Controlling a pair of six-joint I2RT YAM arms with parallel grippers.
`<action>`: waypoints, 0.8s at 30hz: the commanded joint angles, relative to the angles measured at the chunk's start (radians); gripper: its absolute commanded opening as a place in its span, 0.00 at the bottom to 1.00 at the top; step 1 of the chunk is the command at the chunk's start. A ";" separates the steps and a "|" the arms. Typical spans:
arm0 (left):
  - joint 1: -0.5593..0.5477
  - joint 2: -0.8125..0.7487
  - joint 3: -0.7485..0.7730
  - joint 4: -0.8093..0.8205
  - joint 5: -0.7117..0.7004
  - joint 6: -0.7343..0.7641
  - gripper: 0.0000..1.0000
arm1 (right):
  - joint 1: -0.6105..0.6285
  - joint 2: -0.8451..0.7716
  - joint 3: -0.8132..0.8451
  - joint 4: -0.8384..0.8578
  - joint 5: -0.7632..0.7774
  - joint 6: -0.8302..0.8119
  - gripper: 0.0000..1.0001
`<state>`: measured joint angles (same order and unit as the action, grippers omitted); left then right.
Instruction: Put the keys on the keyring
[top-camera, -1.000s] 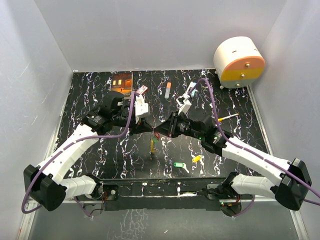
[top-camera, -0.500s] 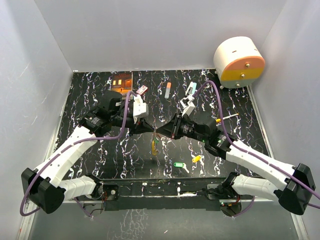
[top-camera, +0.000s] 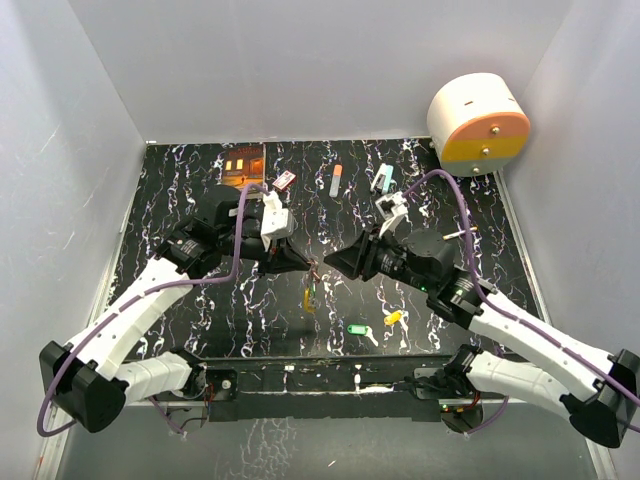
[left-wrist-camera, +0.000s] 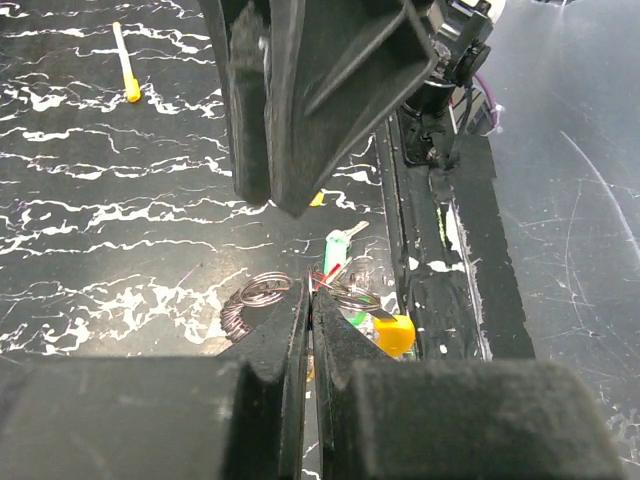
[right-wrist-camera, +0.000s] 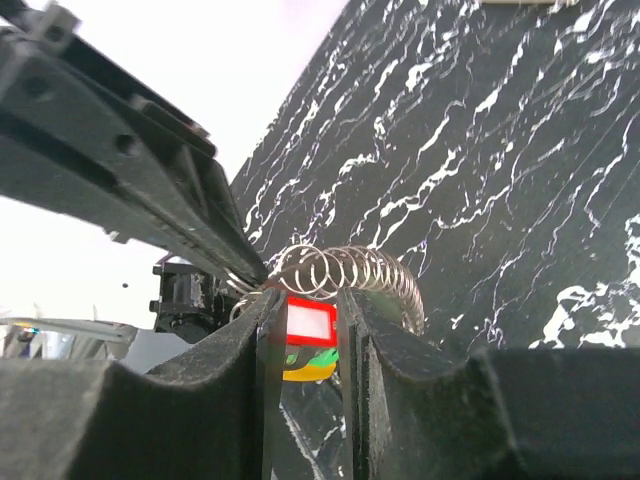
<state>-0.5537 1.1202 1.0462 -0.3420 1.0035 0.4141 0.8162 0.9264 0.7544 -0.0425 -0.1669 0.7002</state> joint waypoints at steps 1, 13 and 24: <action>-0.003 -0.041 -0.027 0.075 0.090 -0.056 0.00 | -0.003 -0.078 0.029 0.030 0.006 -0.186 0.31; -0.004 -0.031 -0.181 0.612 0.145 -0.543 0.00 | -0.003 -0.095 -0.001 0.138 -0.187 -0.300 0.34; -0.005 -0.033 -0.274 0.978 0.077 -0.865 0.00 | -0.003 -0.184 -0.078 0.256 -0.149 -0.279 0.34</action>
<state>-0.5537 1.1152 0.7994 0.4362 1.0897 -0.2924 0.8162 0.7891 0.7193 0.0353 -0.3286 0.4229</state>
